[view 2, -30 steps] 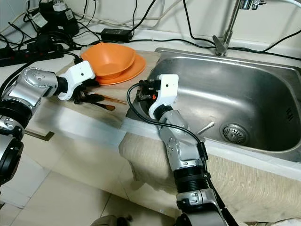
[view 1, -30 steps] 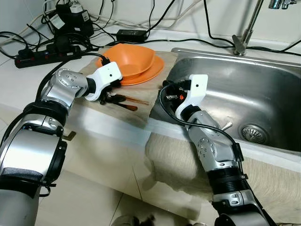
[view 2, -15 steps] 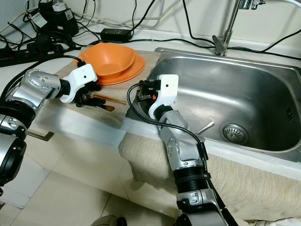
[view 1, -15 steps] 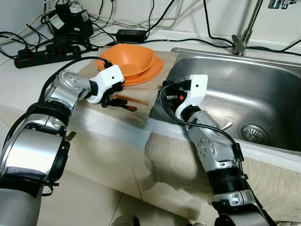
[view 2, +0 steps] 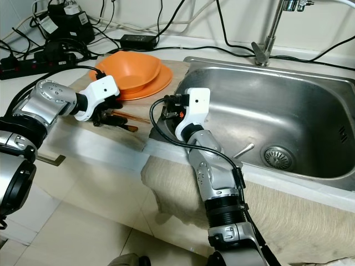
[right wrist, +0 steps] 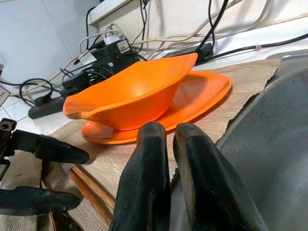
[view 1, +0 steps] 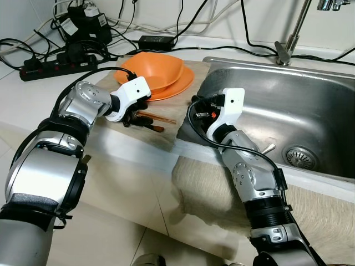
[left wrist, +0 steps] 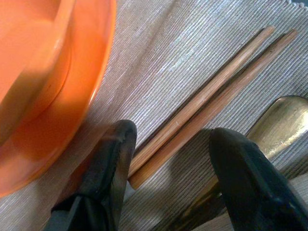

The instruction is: Kitchen organization

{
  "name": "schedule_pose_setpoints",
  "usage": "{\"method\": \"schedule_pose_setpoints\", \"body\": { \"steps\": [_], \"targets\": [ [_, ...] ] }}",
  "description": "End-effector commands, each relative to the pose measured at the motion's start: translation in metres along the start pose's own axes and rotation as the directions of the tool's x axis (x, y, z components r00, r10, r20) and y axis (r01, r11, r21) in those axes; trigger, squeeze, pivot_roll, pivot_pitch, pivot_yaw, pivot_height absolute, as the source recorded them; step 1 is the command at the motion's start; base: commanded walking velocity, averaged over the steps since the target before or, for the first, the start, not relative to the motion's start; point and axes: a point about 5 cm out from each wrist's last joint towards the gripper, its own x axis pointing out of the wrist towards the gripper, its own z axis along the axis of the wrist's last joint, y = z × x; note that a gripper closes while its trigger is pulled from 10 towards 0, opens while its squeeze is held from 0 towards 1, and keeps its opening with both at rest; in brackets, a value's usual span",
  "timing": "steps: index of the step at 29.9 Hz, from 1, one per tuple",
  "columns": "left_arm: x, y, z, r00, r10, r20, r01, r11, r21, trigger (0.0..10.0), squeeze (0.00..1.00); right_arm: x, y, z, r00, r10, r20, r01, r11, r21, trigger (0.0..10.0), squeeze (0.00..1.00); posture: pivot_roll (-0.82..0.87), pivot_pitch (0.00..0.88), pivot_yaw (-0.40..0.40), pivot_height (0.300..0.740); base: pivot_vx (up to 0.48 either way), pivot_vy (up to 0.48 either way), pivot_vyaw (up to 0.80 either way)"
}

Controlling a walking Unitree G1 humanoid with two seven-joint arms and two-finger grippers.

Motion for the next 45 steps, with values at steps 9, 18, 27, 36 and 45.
{"method": "schedule_pose_setpoints", "body": {
  "steps": [9,18,27,36,45],
  "targets": [
    [0.021,-0.028,-0.024,0.970,-0.195,-0.144,0.187,0.980,-0.066,0.0,0.00,-0.002,0.001,-0.001,1.000,-0.005,-0.008,0.005,1.000,0.000,10.0,0.00,0.04,0.033,0.113,0.740,0.000,0.000,0.00],
    [0.028,-0.041,-0.038,0.945,-0.266,-0.188,0.249,0.962,-0.107,0.0,0.00,-0.001,0.001,-0.001,1.000,-0.009,-0.012,0.009,1.000,0.008,10.0,0.00,0.04,0.036,0.115,0.740,0.000,0.000,0.00],
    [0.030,-0.036,-0.025,0.977,-0.193,-0.089,0.186,0.979,-0.081,0.0,0.00,-0.001,0.000,-0.002,1.000,-0.014,-0.015,0.015,1.000,0.011,10.0,0.00,0.03,0.028,0.111,0.740,0.000,0.000,0.00],
    [0.028,-0.023,0.012,0.977,-0.037,0.212,0.062,0.992,-0.113,0.0,0.00,-0.003,-0.002,-0.005,0.999,-0.025,-0.020,0.025,1.000,0.013,10.0,0.00,0.04,0.020,0.103,0.740,0.000,0.000,0.00],
    [0.024,-0.024,0.024,0.946,-0.085,0.313,0.127,0.985,-0.116,0.0,0.00,-0.003,-0.001,-0.008,0.999,-0.011,-0.034,0.011,1.000,0.024,10.0,0.00,0.05,0.022,0.096,0.740,0.000,0.000,0.00]
  ]
}}
